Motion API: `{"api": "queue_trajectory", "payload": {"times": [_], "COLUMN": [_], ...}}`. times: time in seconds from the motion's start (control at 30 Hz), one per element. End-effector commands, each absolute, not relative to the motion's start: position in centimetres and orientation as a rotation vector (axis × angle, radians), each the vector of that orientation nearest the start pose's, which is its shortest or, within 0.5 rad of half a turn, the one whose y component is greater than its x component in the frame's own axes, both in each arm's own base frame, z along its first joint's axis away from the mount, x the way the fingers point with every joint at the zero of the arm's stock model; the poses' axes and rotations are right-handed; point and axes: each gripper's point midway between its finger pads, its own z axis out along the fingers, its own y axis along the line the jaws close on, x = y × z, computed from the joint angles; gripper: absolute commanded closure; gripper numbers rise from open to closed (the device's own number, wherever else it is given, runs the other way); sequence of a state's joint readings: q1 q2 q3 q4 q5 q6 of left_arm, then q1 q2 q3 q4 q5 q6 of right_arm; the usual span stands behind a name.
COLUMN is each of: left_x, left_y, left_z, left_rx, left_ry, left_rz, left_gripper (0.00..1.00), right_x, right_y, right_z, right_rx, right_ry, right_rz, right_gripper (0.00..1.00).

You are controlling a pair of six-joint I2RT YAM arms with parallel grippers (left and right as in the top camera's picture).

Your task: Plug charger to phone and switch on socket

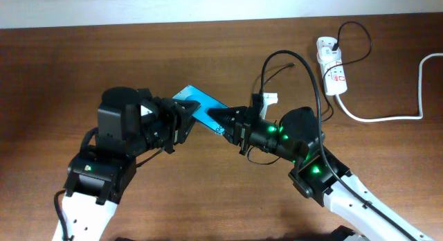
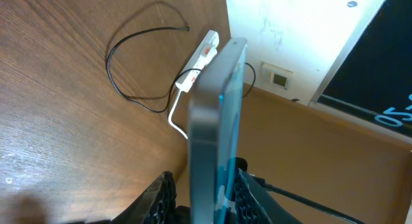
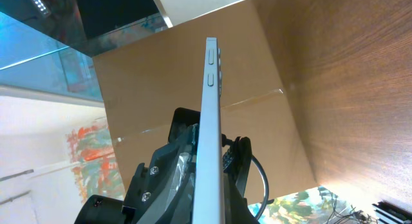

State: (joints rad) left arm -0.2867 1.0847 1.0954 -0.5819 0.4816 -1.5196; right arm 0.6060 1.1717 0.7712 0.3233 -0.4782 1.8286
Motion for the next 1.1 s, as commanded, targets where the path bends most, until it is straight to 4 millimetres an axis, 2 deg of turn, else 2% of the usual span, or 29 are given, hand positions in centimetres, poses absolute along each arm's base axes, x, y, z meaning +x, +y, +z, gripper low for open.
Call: {"api": "queue_trajectory", "payload": {"times": [0.0, 0.07, 0.2, 0.33, 0.43, 0.47, 0.5, 0.57, 0.6, 0.7, 0.8, 0.93, 1.0, 1.03, 1.07], "left_x": [29.7, 29.8, 29.7, 29.7, 29.7, 29.7, 29.7, 29.7, 29.7, 29.7, 29.7, 29.7, 29.6, 29.6, 29.5], "left_y": [-16.8, -16.9, -16.9, -16.9, -16.9, -16.9, -16.9, -16.9, -16.9, -17.0, -17.0, -17.0, -17.0, -17.0, -17.1], "left_z": [28.9, 28.9, 28.9, 28.9, 28.9, 28.9, 28.9, 28.9, 28.9, 28.9, 28.9, 28.9, 28.9, 28.9, 29.0], "left_rx": [-1.236, -1.249, -1.276, -1.282, -1.296, -1.296, -1.296, -1.295, -1.295, -1.294, -1.294, -1.293, -1.291, -1.291, -1.287], "left_ry": [2.192, 2.187, 2.182, 2.181, 2.178, 2.177, 2.178, 2.178, 2.178, 2.181, 2.181, 2.181, 2.184, 2.185, 2.191], "left_rz": [-1.458, -1.464, -1.475, -1.476, -1.48, -1.481, -1.48, -1.481, -1.481, -1.484, -1.484, -1.484, -1.488, -1.488, -1.497], "left_gripper": [0.67, 0.69, 0.78, 0.84, 0.96, 0.96, 0.81, 0.62, 0.6, 0.75, 0.85, 0.89, 0.94, 0.94, 0.88], "right_x": [27.7, 27.7, 27.7, 27.7, 27.6, 27.3, 27.0, 26.5, 26.5, 26.5, 26.5, 26.5, 26.6, 26.7, 26.8], "right_y": [29.1, 29.1, 29.0, 29.1, 29.2, 29.5, 29.8, 30.3, 30.3, 30.3, 30.3, 30.2, 30.1, 30.1, 30.0], "right_z": [31.3, 31.3, 31.3, 31.3, 31.3, 31.3, 31.3, 31.9, 32.4, 32.6, 32.2, 31.8, 30.7, 30.2, 29.8], "right_rx": [0.797, 0.798, 0.801, 0.801, 0.793, 0.785, 0.776, 0.741, 0.721, 0.714, 0.73, 0.746, 0.796, 0.82, 0.837], "right_ry": [2.001, 2.002, 2.001, 2.002, 2.008, 2.015, 2.023, 2.007, 1.986, 1.978, 1.995, 2.01, 2.049, 2.066, 2.073], "right_rz": [2.072, 2.071, 2.069, 2.069, 2.075, 2.081, 2.085, 2.112, 2.126, 2.131, 2.119, 2.106, 2.066, 2.047, 2.026], "right_gripper": [0.96, 0.96, 0.96, 0.96, 0.96, 0.96, 0.96, 0.96, 0.96, 0.96, 0.96, 0.96, 0.96, 0.96, 0.96]}}
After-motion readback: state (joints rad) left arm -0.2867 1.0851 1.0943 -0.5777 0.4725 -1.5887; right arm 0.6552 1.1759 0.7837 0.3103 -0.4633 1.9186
